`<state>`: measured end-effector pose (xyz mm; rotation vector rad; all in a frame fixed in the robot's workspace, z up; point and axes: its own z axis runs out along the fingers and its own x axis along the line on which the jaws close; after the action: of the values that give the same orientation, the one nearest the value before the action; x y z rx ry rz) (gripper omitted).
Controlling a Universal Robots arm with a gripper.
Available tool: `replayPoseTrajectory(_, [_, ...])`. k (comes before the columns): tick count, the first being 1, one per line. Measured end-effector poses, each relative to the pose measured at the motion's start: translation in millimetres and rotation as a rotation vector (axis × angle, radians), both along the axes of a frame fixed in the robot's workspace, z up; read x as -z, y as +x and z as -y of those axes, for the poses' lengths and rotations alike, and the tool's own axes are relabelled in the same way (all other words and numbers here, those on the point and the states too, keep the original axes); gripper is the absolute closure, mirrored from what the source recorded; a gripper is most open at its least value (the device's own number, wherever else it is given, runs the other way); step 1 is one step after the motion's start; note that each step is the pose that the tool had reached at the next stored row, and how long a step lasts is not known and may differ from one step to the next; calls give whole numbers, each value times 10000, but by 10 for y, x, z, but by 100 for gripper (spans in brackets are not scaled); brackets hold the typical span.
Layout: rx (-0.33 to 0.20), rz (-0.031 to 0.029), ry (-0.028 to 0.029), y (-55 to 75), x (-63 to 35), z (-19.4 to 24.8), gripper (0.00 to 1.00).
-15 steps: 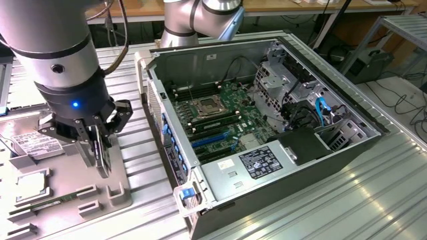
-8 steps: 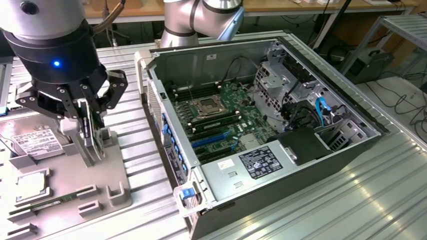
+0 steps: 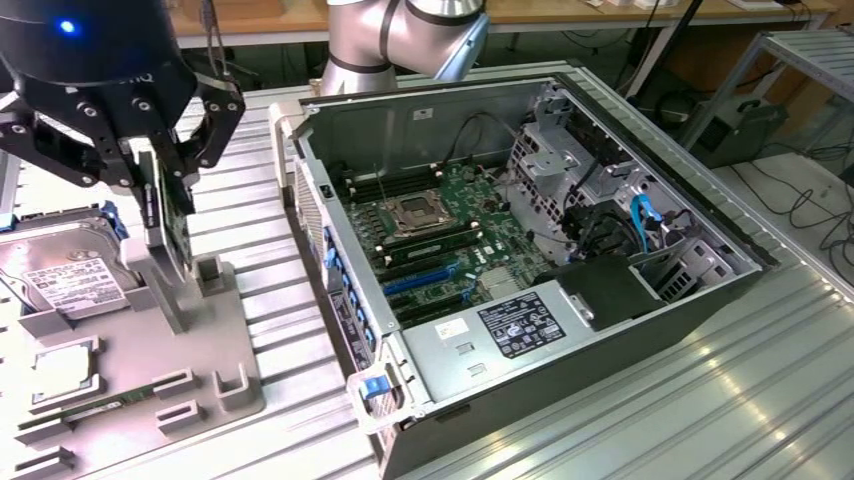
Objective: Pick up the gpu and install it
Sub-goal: 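Pick up the gpu and move the gpu toward the slot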
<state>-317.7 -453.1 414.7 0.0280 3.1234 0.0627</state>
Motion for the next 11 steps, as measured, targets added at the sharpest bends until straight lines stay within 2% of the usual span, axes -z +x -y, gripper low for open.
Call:
replayPoseTrajectory(1, [0, 0, 0, 1, -110, 1, 72])
replayPoseTrajectory(2, [0, 1, 1, 1, -132, 1, 72])
replayPoseTrajectory(3, [0, 0, 0, 1, -199, 2, 72])
replayPoseTrajectory(11, [0, 1, 0, 1, -291, 7, 72])
